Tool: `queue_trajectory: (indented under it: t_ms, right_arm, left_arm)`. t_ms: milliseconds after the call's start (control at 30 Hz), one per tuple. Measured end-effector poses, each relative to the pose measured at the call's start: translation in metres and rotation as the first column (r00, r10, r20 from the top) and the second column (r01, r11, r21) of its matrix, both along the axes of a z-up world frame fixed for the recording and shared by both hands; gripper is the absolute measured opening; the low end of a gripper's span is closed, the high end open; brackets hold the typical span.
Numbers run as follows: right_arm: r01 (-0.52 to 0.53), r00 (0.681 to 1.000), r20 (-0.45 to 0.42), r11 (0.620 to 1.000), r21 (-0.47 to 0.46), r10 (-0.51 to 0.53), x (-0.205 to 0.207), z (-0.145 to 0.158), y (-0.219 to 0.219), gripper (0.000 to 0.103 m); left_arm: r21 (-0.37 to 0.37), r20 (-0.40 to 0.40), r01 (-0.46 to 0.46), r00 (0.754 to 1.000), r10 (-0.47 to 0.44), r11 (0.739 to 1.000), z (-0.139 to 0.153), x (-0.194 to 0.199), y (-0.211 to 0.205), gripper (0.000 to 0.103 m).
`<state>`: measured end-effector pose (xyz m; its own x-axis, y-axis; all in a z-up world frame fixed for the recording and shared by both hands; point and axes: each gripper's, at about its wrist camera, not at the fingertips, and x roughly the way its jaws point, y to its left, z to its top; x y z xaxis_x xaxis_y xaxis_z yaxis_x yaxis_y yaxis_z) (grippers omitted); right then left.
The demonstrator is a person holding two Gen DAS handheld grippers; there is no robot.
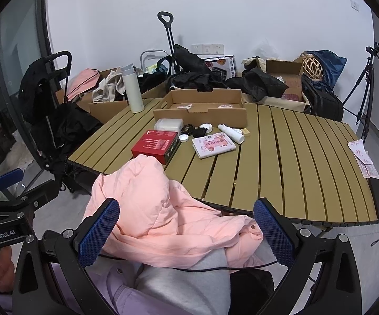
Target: Organize objects
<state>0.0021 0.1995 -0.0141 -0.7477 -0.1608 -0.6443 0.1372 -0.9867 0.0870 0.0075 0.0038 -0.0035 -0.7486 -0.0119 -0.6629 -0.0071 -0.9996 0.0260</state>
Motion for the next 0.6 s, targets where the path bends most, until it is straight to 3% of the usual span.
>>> queue_trajectory:
  t_ms: [600]
  right_arm:
    - [0.006,1.000,0.004,1.000,0.002,-0.006,-0.0002,-0.0008,0.0008,0.103]
  left_arm:
    - [-0.002,0.004,-0.002,1.000,0.002,1.000,-0.0003,-0.0005,0.0005,0.103]
